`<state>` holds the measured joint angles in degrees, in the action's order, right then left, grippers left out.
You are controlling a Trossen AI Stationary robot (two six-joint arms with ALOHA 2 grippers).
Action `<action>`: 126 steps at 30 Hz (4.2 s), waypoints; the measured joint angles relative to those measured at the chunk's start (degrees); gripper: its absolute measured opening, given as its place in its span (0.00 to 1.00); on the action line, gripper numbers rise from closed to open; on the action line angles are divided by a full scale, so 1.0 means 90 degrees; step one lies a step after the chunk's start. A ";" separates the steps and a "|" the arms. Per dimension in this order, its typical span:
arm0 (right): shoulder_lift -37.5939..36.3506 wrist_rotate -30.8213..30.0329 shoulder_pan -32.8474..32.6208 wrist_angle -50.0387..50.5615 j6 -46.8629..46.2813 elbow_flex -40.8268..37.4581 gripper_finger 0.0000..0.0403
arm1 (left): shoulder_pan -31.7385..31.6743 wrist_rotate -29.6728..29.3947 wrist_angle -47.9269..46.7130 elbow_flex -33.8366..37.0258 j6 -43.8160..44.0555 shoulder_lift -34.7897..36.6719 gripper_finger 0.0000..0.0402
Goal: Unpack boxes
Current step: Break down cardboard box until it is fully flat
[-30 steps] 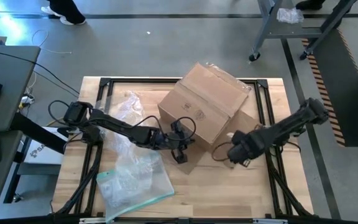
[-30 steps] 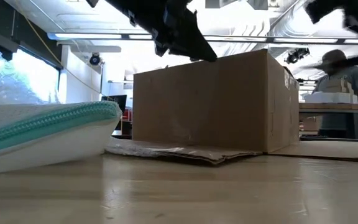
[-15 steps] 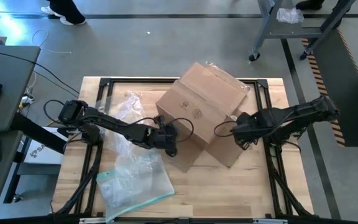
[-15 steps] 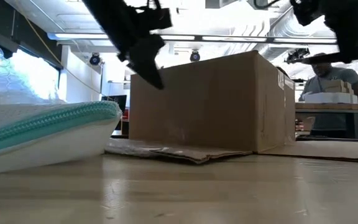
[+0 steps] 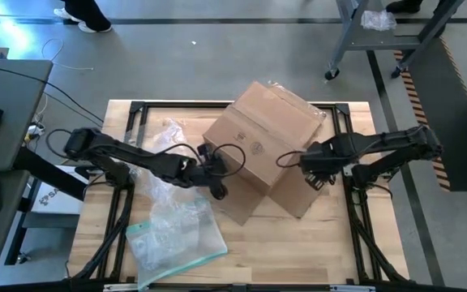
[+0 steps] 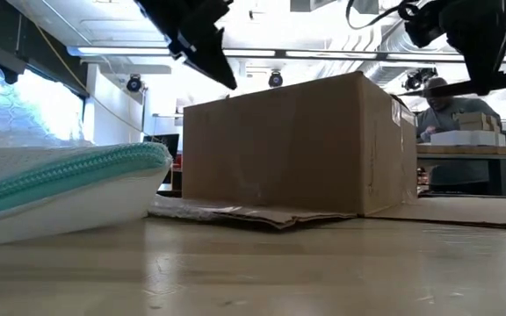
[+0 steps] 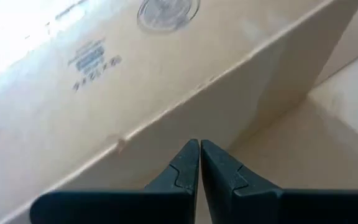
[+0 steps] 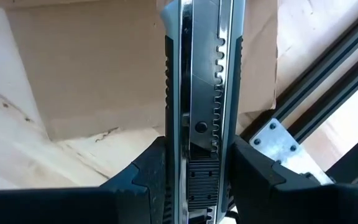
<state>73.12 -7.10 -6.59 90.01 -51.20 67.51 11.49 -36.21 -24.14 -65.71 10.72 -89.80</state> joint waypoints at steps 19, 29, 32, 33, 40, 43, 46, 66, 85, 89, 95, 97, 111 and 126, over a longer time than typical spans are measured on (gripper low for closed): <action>0.0000 0.0330 -0.0059 0.0000 0.0104 0.0000 0.29 | -0.0029 0.0062 0.0356 0.0005 -0.0046 -0.0398 0.00; 0.0000 0.0165 -0.0013 -0.0061 0.0060 0.0000 0.29 | -0.0029 0.0065 0.0544 0.0005 -0.0048 -0.0398 0.00; 0.0000 0.0164 0.0085 -0.0174 0.0138 0.0000 0.29 | -0.0029 0.0068 0.0560 0.0005 -0.0051 -0.0398 0.00; 0.0000 0.0164 0.0116 -0.0199 0.0206 0.0000 0.29 | -0.0030 0.0068 0.0591 0.0005 -0.0051 -0.0398 0.00; 0.0036 0.0312 0.0267 -0.0607 0.0688 0.0000 0.29 | -0.0179 0.0222 0.1079 0.0010 -0.0213 -0.0560 0.00; 0.0144 0.0347 0.0275 -0.0594 0.0804 0.0000 0.29 | -0.0253 0.0307 0.1329 0.0010 -0.0276 -0.0667 0.00; 0.0262 0.0358 0.0276 -0.0545 0.0945 0.0012 0.29 | -0.0328 0.0318 0.1528 0.0010 -0.0325 -0.0768 0.00; 0.0335 0.0802 -0.0382 -0.1484 0.3594 0.0034 0.29 | -0.0545 0.0314 0.1723 0.0010 -0.0082 -0.0977 0.00; -0.0498 -0.4119 -0.2796 -0.8123 0.3576 -0.1664 0.29 | 0.1046 -0.1472 0.2439 0.0114 -0.0460 -0.0308 0.00; -0.0204 -0.4961 -0.2835 -0.9646 0.4304 -0.2012 0.29 | 0.1229 -0.1702 0.3627 0.0417 -0.0989 -0.0223 0.00; 0.0229 -0.5777 -0.2808 -1.0852 0.5168 -0.2052 0.29 | 0.1000 -0.1105 0.5745 0.1440 -0.1300 0.0328 0.03; 0.0345 -0.5825 -0.2747 -1.1105 0.5243 -0.2052 0.29 | 0.0768 -0.0283 0.6487 0.1850 -0.1250 0.0486 0.08; 0.0892 -0.5668 -0.2308 -1.2105 0.5552 -0.2045 0.29 | 0.0058 0.2195 0.9141 0.2211 -0.0816 -0.0363 0.54; 0.1316 -0.5584 -0.2087 -1.2416 0.5572 -0.2045 0.29 | 0.0041 0.1664 0.8813 0.1513 -0.1508 -0.0604 0.56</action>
<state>84.97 -57.36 -25.36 -21.73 -1.05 49.10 11.86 -21.23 55.18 -52.10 -2.85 -95.24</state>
